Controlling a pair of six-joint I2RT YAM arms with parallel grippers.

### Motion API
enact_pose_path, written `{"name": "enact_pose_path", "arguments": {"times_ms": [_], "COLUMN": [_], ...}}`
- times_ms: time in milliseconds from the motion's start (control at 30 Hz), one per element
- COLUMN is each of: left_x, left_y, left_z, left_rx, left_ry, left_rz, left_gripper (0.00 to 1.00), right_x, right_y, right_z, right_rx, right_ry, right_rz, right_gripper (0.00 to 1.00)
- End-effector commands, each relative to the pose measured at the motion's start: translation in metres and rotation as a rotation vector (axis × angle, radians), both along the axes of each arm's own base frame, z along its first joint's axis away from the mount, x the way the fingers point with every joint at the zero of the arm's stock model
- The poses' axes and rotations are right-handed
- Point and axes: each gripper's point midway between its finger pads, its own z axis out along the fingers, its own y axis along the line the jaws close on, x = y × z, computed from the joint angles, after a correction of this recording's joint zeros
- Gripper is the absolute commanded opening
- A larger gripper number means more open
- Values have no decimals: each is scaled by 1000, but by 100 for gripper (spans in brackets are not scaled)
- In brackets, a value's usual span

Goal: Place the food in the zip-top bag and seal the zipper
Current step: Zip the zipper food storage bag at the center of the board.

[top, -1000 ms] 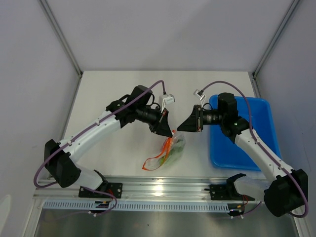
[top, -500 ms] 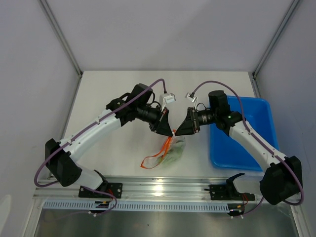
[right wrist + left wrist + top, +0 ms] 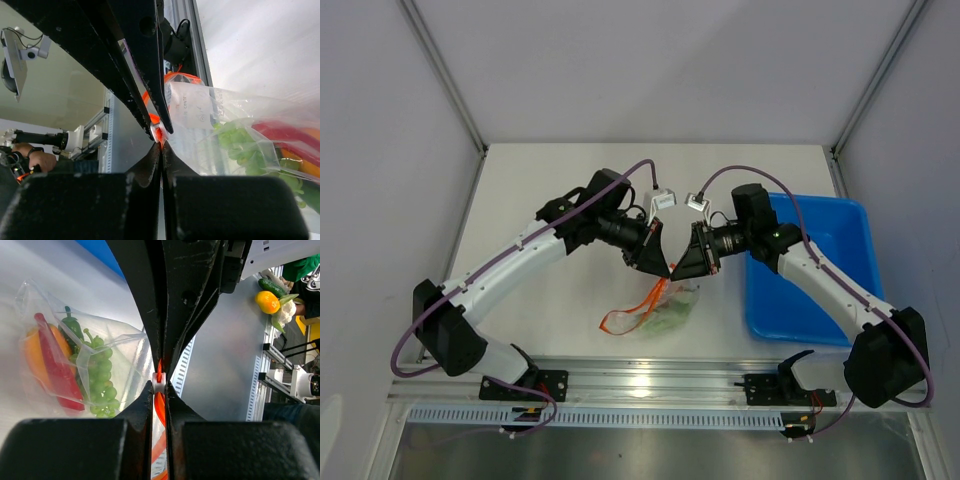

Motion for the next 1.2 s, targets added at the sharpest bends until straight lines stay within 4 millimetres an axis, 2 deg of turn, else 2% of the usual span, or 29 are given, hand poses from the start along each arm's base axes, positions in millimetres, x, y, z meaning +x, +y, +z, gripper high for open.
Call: {"name": "enact_pose_path", "arguments": {"times_ms": [0,200,233,267,333,400,533,900,1167], "left_x": [0,-4,-4,-4,-3,-3,-1,1,-8], "left_y": [-4,-3,-3,-3,-4,-5,-5,-1,0], "left_z": [12,10,9,9,13,11,11,-2,-2], "left_rx": [-39,-37,-35,-34,-42,-40,-36,21,30], "left_ry": [-34,-10,-3,-2,-3,3,11,8,14], "left_rz": [-28,-30,-25,-23,-18,-15,3,50,32], "left_gripper": [1,1,1,0,1,1,0,1,1], "right_x": [-2,16,19,22,25,31,38,49,52], "right_y": [3,9,10,11,13,10,3,-9,-16], "right_z": [16,26,22,32,32,31,41,45,47], "right_rx": [42,75,71,102,109,91,121,127,138], "right_ry": [-7,-12,5,-7,11,15,26,64,61], "right_rz": [15,-117,-149,-173,-202,-239,-278,-366,-401], "right_gripper": [0,0,0,0,0,0,0,0,0]}}
